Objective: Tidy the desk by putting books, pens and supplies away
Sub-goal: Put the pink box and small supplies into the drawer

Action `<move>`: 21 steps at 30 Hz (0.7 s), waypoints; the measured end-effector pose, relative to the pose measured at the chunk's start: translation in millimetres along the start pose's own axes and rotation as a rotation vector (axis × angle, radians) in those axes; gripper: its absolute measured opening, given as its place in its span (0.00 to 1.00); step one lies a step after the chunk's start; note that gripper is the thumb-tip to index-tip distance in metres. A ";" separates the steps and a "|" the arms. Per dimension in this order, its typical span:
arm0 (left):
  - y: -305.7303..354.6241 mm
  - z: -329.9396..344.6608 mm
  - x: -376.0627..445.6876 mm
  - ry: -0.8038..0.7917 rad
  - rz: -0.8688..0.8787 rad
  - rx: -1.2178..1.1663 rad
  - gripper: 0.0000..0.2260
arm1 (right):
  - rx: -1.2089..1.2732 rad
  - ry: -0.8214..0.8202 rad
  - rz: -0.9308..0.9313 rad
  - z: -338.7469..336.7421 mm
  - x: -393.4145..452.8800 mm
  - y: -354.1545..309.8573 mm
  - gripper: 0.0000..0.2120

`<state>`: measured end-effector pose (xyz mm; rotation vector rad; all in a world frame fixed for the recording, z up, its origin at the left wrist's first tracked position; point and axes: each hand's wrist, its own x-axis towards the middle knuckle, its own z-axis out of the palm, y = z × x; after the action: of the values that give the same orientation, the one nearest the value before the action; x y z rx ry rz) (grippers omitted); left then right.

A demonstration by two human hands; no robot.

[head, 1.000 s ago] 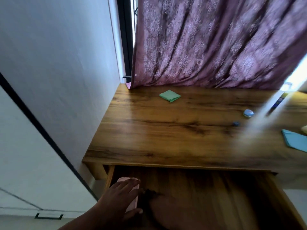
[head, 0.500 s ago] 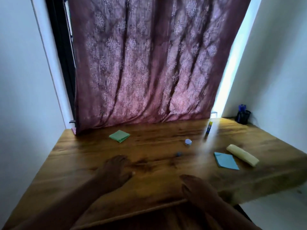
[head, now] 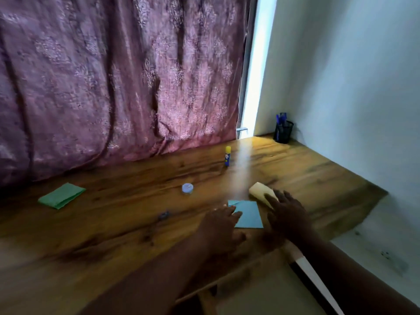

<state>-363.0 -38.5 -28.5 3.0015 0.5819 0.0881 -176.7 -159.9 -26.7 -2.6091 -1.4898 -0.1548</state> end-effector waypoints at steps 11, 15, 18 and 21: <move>16.0 57.5 6.6 -0.143 -0.041 -0.115 0.46 | 0.292 0.141 0.184 57.6 -5.2 46.9 0.31; 10.0 54.4 -21.4 -0.153 0.033 -0.067 0.47 | 0.365 0.156 0.234 58.0 -11.1 38.8 0.33; 3.9 50.8 -46.5 -0.183 0.095 -0.051 0.48 | 0.463 0.181 0.231 58.7 -24.9 21.5 0.32; -7.6 52.0 -73.1 -0.178 0.121 -0.049 0.46 | 0.468 0.203 0.200 56.5 -44.3 1.3 0.30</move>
<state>-429.8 -62.6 -83.9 2.9531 0.3745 -0.1535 -196.7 -188.7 -89.4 -2.2650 -1.0404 -0.0403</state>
